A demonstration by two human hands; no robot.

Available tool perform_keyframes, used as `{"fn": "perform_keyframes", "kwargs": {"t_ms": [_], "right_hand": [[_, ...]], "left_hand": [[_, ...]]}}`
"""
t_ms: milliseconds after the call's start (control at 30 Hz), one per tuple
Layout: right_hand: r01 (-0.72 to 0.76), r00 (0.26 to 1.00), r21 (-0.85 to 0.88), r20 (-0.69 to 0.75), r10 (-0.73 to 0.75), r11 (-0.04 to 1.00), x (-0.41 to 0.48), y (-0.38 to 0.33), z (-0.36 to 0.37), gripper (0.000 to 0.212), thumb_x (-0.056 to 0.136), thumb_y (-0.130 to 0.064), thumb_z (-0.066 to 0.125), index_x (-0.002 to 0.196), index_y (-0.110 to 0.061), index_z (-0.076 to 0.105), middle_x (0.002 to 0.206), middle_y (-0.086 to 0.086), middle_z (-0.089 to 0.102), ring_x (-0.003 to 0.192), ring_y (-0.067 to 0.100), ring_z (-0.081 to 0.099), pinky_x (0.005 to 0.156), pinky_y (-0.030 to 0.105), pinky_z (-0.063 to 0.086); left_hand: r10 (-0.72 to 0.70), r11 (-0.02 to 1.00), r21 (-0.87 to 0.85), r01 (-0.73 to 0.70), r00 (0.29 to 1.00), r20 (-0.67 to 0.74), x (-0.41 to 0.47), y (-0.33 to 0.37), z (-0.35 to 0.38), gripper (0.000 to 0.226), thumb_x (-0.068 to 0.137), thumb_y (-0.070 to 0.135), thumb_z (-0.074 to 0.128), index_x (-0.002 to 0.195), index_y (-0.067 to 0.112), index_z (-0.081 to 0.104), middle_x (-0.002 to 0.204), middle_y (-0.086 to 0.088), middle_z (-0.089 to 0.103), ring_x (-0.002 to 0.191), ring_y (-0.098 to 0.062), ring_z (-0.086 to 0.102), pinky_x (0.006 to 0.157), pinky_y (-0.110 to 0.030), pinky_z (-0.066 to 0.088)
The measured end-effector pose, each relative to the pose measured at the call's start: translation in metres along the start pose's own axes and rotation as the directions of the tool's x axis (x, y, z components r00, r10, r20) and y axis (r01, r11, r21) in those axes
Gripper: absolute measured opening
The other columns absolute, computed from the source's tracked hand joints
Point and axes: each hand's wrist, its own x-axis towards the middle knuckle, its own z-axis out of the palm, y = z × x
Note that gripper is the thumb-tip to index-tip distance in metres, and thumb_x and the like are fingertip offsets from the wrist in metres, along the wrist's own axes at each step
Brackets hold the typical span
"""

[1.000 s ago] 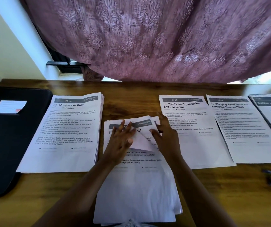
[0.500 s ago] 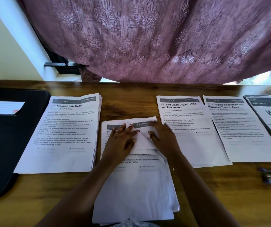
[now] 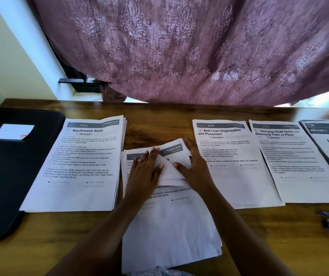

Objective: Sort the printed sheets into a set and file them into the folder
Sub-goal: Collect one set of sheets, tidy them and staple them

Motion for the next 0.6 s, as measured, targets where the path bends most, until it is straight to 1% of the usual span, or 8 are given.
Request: {"fn": "perform_keyframes", "kwargs": {"t_ms": [100, 200, 267, 300, 367, 433, 500, 600], "right_hand": [[0.318, 0.928, -0.247, 0.277, -0.248, 0.915, -0.022, 0.0, 0.006, 0.068, 0.096, -0.03, 0.049, 0.151, -0.028, 0.01, 0.154, -0.005, 0.028, 0.136, 0.012, 0.035, 0.112, 0.034, 0.03], [0.594, 0.786, -0.392, 0.468, -0.403, 0.702, -0.037, 0.019, 0.012, 0.061, 0.093, -0.049, 0.033, 0.145, -0.017, 0.034, 0.144, 0.006, 0.046, 0.133, 0.02, 0.043, 0.114, 0.048, 0.027], [0.534, 0.825, -0.266, 0.371, -0.426, 0.803, -0.037, 0.025, 0.011, 0.051, 0.094, -0.046, 0.037, 0.128, -0.015, 0.057, 0.132, 0.006, 0.059, 0.124, 0.018, 0.052, 0.113, 0.035, 0.03], [0.401, 0.895, -0.131, 0.267, -0.358, 0.907, -0.035, 0.021, 0.008, 0.042, 0.094, -0.042, 0.042, 0.117, -0.016, 0.065, 0.121, 0.003, 0.066, 0.114, 0.014, 0.058, 0.107, 0.031, 0.037], [0.153, 0.983, 0.036, 0.095, -0.155, 0.988, -0.019, 0.018, 0.0, 0.024, 0.092, -0.033, 0.054, 0.104, -0.019, 0.069, 0.102, -0.004, 0.072, 0.097, 0.011, 0.067, 0.089, 0.03, 0.051], [0.122, 0.993, -0.191, 0.028, -0.119, 0.974, 0.005, 0.023, -0.008, 0.025, 0.092, -0.03, 0.058, 0.114, -0.02, 0.062, 0.11, 0.0, 0.069, 0.103, 0.018, 0.065, 0.089, 0.036, 0.051], [0.144, 0.981, -0.468, 0.183, -0.064, 0.872, 0.022, 0.031, -0.009, 0.05, 0.092, -0.038, 0.056, 0.137, -0.02, 0.045, 0.139, 0.005, 0.05, 0.129, 0.022, 0.046, 0.108, 0.042, 0.035], [0.223, 0.963, -0.578, 0.256, -0.085, 0.785, 0.028, 0.038, -0.009, 0.064, 0.091, -0.046, 0.053, 0.146, -0.02, 0.032, 0.148, 0.006, 0.039, 0.139, 0.021, 0.033, 0.117, 0.041, 0.018]], "left_hand": [[0.051, 0.951, -0.299, -0.076, 0.995, -0.091, -0.001, 0.0, -0.003, 0.058, 0.098, 0.058, 0.019, 0.151, 0.036, 0.013, 0.159, 0.01, 0.018, 0.147, -0.014, 0.019, 0.117, -0.041, 0.019], [0.068, 0.98, -0.182, -0.075, 0.997, -0.045, 0.001, -0.009, -0.001, 0.062, 0.097, 0.059, 0.014, 0.151, 0.03, 0.025, 0.159, 0.003, 0.02, 0.148, -0.016, 0.01, 0.118, -0.05, 0.017], [0.074, 0.995, 0.064, -0.076, 0.996, 0.041, 0.003, -0.014, 0.003, 0.066, 0.095, 0.062, 0.013, 0.149, 0.028, 0.032, 0.158, 0.005, 0.021, 0.148, -0.017, 0.008, 0.118, -0.053, 0.016], [0.083, 0.984, 0.151, -0.092, 0.994, 0.064, 0.003, -0.015, 0.005, 0.063, 0.095, 0.059, 0.016, 0.148, 0.029, 0.032, 0.158, 0.006, 0.022, 0.148, -0.019, 0.009, 0.119, -0.053, 0.014], [0.082, 0.975, 0.201, -0.096, 0.994, 0.073, 0.003, -0.014, 0.007, 0.059, 0.095, 0.053, 0.019, 0.149, 0.032, 0.031, 0.157, 0.007, 0.021, 0.148, -0.018, 0.008, 0.12, -0.046, 0.009], [0.058, 0.979, 0.19, -0.071, 0.996, 0.075, 0.004, -0.013, 0.006, 0.06, 0.093, 0.054, 0.018, 0.149, 0.033, 0.031, 0.158, 0.008, 0.021, 0.148, -0.016, 0.007, 0.118, -0.037, 0.002], [0.043, 0.982, 0.182, -0.056, 0.996, 0.078, 0.004, -0.012, 0.005, 0.062, 0.092, 0.055, 0.016, 0.148, 0.033, 0.032, 0.158, 0.008, 0.021, 0.148, -0.015, 0.007, 0.116, -0.034, -0.001], [0.031, 0.984, 0.175, -0.043, 0.997, 0.073, 0.003, -0.01, 0.004, 0.063, 0.092, 0.054, 0.015, 0.147, 0.032, 0.033, 0.158, 0.008, 0.022, 0.148, -0.013, 0.007, 0.117, -0.034, -0.002]]}}
